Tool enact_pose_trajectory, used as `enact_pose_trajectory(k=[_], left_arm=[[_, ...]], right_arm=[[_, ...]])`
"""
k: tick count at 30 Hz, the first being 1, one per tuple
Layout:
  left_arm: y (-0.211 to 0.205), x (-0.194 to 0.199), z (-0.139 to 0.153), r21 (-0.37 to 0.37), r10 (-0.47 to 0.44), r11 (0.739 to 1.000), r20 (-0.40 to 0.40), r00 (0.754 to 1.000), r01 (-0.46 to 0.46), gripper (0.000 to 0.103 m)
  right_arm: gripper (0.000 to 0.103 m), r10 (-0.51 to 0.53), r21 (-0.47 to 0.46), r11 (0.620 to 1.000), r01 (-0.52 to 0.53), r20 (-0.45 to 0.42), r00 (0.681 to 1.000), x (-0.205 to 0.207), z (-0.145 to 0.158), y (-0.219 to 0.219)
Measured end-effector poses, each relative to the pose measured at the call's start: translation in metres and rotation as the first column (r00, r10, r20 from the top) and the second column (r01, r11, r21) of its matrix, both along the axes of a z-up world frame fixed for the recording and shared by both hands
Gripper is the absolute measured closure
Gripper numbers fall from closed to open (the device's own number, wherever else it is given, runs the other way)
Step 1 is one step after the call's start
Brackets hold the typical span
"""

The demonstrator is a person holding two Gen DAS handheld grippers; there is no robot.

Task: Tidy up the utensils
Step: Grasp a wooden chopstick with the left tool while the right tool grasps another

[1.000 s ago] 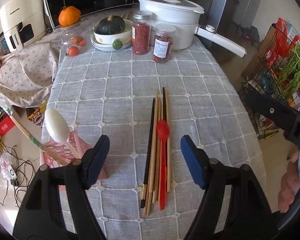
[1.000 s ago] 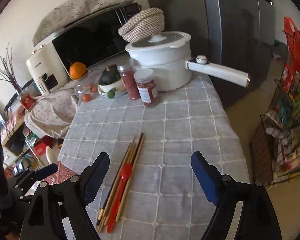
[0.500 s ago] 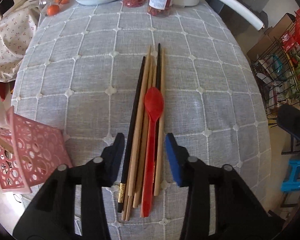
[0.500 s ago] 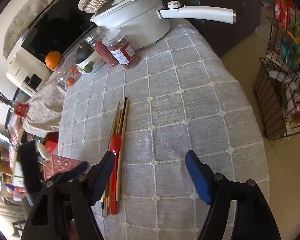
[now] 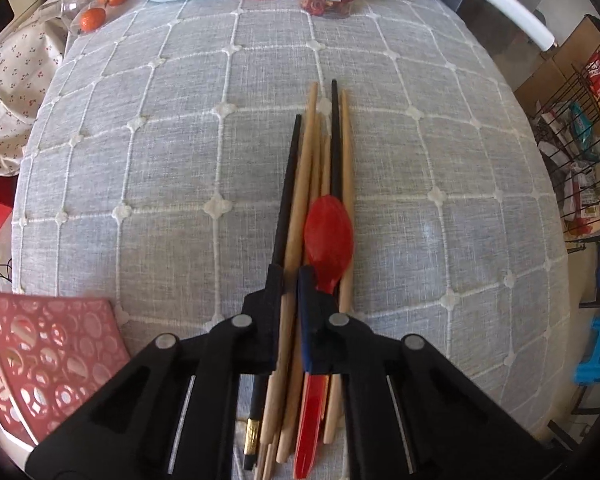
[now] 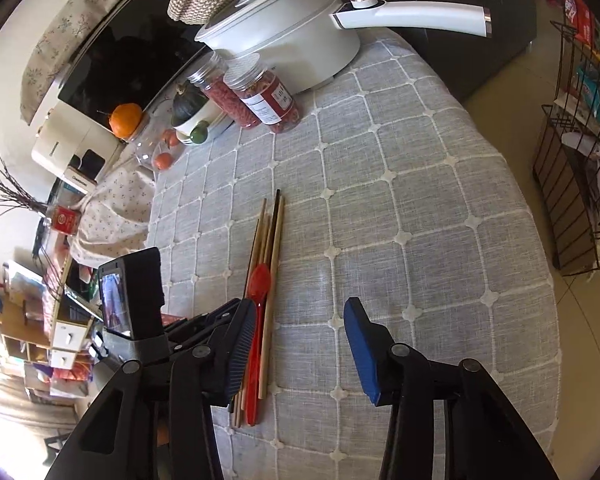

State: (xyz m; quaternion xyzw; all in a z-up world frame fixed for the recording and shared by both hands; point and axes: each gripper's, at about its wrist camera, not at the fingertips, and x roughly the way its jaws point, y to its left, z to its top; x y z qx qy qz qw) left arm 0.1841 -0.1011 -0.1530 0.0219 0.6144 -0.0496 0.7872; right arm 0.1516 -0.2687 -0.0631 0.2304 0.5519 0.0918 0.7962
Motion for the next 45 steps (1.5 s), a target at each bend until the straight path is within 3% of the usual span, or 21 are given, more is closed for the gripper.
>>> enact_pose_trajectory(k=[4, 11, 15, 19, 23, 26, 35, 39, 43, 45], left_arm=[[0.000, 0.008, -0.003, 0.014, -0.002, 1.000, -0.007, 1.000, 0.002, 0.094], [0.006, 0.020, -0.003, -0.040, 0.034, 0.999, 0.000, 0.999, -0.034, 0.095], [0.019, 0.009, 0.021, -0.095, 0.066, 0.994, 0.072, 0.995, -0.059, 0.095], [0.021, -0.011, 0.052, -0.165, 0.062, 0.986, 0.156, 0.986, -0.036, 0.095], [0.028, -0.028, 0.092, -0.222, 0.062, 0.975, 0.271, 0.960, 0.000, 0.095], [0.040, -0.034, 0.110, -0.269, 0.068, 0.963, 0.314, 0.947, 0.020, 0.095], [0.067, -0.036, 0.118, -0.303, 0.110, 0.953, 0.341, 0.934, -0.002, 0.095], [0.074, -0.041, 0.125, -0.319, 0.116, 0.948, 0.354, 0.928, 0.003, 0.095], [0.077, -0.044, 0.132, -0.327, 0.114, 0.945, 0.380, 0.918, 0.018, 0.095], [0.077, -0.046, 0.133, -0.326, 0.111, 0.945, 0.392, 0.913, 0.025, 0.095]], right_arm=[[0.057, -0.004, 0.001, 1.000, 0.004, -0.003, 1.000, 0.002, -0.002, 0.000], [0.057, 0.027, -0.025, 0.999, -0.028, -0.027, 0.999, 0.011, -0.013, 0.010], [0.057, 0.039, -0.050, 0.998, -0.043, -0.066, 0.997, 0.021, -0.032, 0.013], [0.064, 0.065, -0.026, 0.997, -0.068, -0.115, 0.991, 0.035, -0.053, 0.023], [0.075, 0.078, -0.024, 0.996, -0.082, -0.136, 0.988, 0.049, -0.071, 0.038], [0.079, 0.109, -0.054, 0.991, -0.119, -0.158, 0.981, 0.057, -0.084, 0.054], [0.080, 0.149, -0.044, 0.986, -0.158, -0.170, 0.974, 0.070, -0.100, 0.088], [0.082, 0.163, -0.086, 0.980, -0.178, -0.161, 0.973, 0.073, -0.098, 0.096], [0.094, 0.188, -0.094, 0.974, -0.204, -0.157, 0.969, 0.072, -0.097, 0.099], [0.095, 0.202, -0.103, 0.970, -0.219, -0.155, 0.967, 0.071, -0.096, 0.102]])
